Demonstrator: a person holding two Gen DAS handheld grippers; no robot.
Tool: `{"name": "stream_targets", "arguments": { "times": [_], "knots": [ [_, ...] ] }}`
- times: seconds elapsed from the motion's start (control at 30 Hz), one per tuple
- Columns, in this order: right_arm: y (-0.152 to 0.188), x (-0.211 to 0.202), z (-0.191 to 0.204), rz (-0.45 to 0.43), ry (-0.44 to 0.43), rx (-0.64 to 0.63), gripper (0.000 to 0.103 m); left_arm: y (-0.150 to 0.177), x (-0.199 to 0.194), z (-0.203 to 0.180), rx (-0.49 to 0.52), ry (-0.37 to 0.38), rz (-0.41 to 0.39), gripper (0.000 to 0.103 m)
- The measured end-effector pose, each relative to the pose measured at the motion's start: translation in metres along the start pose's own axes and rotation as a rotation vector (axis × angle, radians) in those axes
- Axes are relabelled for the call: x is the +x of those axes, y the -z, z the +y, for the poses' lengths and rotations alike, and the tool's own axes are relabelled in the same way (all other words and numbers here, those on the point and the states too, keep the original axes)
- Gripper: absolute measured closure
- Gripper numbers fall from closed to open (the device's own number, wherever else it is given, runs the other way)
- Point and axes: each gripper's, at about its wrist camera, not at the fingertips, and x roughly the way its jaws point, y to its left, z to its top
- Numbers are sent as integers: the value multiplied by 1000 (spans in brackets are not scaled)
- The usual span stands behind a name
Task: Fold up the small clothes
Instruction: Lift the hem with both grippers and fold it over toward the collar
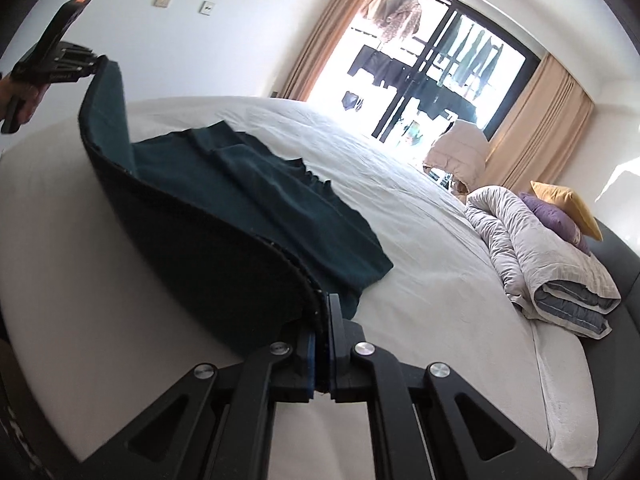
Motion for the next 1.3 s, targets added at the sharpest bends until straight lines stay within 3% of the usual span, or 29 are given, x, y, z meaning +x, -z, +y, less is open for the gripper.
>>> {"name": "stream_targets", "arguments": {
  "times": [0.3,0.47,0.57,0.67,0.7,0.77,0.8,0.83,0.97,1.03,1.1,1.2,1.23,1.3],
  "knots": [
    [-53,102,-65,59,-9,118,100,-65,94,72,-148,-62,66,101],
    [-62,153,-68,107,-19,105,100,-62,145,108,-251,-69,123,101],
    [-55,167,-55,124,-30,55,100,-45,153,107,-279,22,143,101],
    [-38,163,-44,122,-57,40,100,-21,169,88,-199,132,276,97],
    [-32,159,-42,124,-60,39,100,-14,174,84,-186,167,315,88],
    [-22,154,-38,137,-62,30,100,0,185,88,-230,269,376,58],
    [-19,152,-38,143,-60,26,100,5,188,93,-271,295,388,32],
    [-16,149,-37,146,-59,29,100,8,189,102,-325,322,376,28],
    [-11,144,-41,142,-51,63,100,6,203,127,-504,451,373,28],
    [-10,144,-42,141,-51,70,100,5,213,129,-533,480,396,28],
    [-10,143,-40,137,-49,70,99,6,229,126,-523,470,468,31],
    [-9,144,-38,144,-52,72,99,4,239,120,-480,470,477,51],
    [-8,145,-38,147,-51,72,99,2,240,119,-476,463,472,62],
    [-8,146,-38,153,-51,77,99,1,242,115,-459,456,472,70]
  ]
}}
